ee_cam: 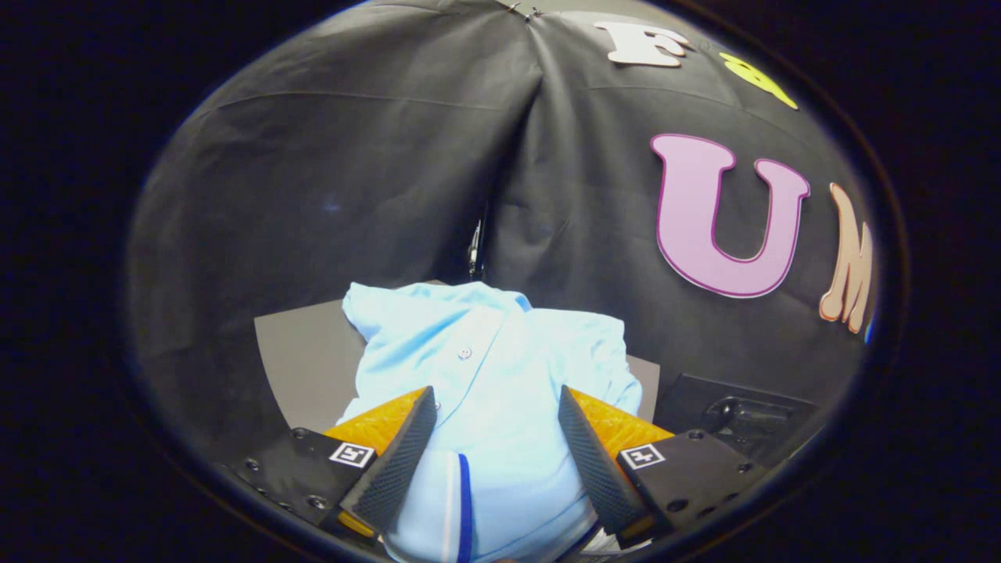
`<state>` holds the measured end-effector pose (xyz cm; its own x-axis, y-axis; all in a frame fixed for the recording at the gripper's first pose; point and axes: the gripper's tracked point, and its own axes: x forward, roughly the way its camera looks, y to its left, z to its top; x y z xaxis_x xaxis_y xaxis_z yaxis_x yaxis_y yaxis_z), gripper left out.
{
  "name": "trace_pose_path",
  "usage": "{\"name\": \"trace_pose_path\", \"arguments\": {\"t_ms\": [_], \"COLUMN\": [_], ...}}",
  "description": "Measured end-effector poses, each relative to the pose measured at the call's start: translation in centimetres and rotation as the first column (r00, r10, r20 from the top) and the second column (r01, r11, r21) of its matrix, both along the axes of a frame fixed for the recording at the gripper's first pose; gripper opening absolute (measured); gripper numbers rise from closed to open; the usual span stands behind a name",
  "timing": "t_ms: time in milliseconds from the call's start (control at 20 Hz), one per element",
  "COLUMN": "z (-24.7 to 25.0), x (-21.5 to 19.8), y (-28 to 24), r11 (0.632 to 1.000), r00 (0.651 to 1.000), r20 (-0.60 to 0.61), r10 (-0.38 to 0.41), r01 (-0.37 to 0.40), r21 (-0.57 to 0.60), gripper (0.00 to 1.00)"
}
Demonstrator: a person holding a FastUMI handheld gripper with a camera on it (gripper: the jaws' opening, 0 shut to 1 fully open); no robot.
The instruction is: Put the clothes into the washing machine and then close the washing machine lid.
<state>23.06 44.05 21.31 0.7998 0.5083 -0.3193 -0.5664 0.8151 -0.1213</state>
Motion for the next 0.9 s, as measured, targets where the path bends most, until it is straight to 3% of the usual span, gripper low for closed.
{"name": "trace_pose_path", "arguments": {"t_ms": [250,450,650,800,850,900], "z": [-0.9,-1.2,-1.0,-0.1,-0.6,-0.7], "x": [0.1,-0.1,-0.8,-0.9,-1.1,-0.4], "y": [0.4,1.2,2.4,1.5,1.5,1.9], "r11": [0.996,0.995,0.990,0.995,0.997,0.999], "r00": [0.997,0.996,0.994,0.999,0.999,1.000], "r20": [-0.073,-0.077,-0.083,-0.047,-0.025,0.001], "r10": [0.005,0.041,0.073,0.020,0.020,0.024], "r01": [0.001,-0.034,-0.063,-0.015,-0.018,-0.024], "r21": [0.090,0.094,0.126,0.099,0.076,0.047], "gripper": [0.97,0.96,0.49,0.26,0.06,0.06]}}
